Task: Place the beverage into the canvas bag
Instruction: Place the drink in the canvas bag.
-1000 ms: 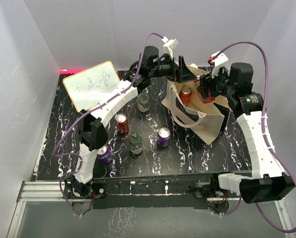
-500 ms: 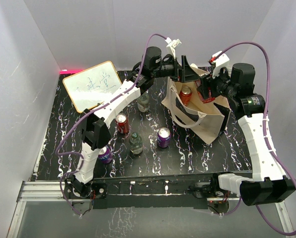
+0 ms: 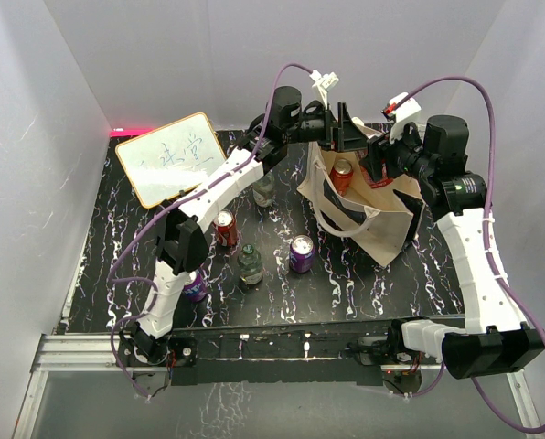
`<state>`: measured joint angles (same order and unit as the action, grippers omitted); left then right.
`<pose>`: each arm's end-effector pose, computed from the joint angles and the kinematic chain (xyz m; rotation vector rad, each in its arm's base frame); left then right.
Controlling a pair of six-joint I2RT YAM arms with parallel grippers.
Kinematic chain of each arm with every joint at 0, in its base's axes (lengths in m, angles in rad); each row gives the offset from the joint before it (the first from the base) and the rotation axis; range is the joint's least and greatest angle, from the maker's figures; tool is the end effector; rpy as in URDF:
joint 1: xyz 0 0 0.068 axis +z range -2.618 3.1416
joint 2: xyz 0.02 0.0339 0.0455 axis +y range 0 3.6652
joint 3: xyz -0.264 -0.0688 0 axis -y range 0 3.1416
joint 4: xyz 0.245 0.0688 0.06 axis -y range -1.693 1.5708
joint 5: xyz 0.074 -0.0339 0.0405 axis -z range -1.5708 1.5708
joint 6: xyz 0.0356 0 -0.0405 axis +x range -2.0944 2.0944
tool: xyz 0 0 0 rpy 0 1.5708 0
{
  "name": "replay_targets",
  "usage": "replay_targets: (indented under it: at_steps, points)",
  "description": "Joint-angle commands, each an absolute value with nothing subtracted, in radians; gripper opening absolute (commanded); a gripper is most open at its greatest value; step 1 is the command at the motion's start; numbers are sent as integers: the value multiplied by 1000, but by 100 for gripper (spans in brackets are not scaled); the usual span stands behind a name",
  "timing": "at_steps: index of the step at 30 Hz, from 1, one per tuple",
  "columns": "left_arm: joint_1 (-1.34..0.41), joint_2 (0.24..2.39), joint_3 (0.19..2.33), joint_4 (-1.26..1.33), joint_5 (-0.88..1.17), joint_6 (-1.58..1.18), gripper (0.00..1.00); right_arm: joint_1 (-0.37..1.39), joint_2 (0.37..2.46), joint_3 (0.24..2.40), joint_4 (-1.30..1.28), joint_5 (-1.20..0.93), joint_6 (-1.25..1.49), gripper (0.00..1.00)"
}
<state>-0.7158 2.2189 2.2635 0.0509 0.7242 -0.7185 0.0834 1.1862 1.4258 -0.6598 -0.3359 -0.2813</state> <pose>0.3781 -0.3601 0.4044 0.6720 1.6184 -1.6315 0.2411 0.0319 0.4307 -0.5674 1.8884 0.2051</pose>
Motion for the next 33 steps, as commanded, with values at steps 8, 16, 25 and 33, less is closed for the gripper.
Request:
replay_targets:
  at_steps: [8, 16, 25, 33]
  points:
    - [-727, 2225, 2316, 89, 774, -733, 65, 100, 1181, 1477, -470, -344, -262, 8]
    - [-725, 2198, 2308, 106, 716, -723, 0, 104, 1169, 1439, -457, -318, -242, 10]
    - [-688, 2136, 2301, 124, 586, -811, 0, 104, 1167, 1424, -511, -302, -203, 70]
    - [-653, 2116, 2300, 98, 508, -924, 0, 104, 1186, 1447, -569, -300, -184, 87]
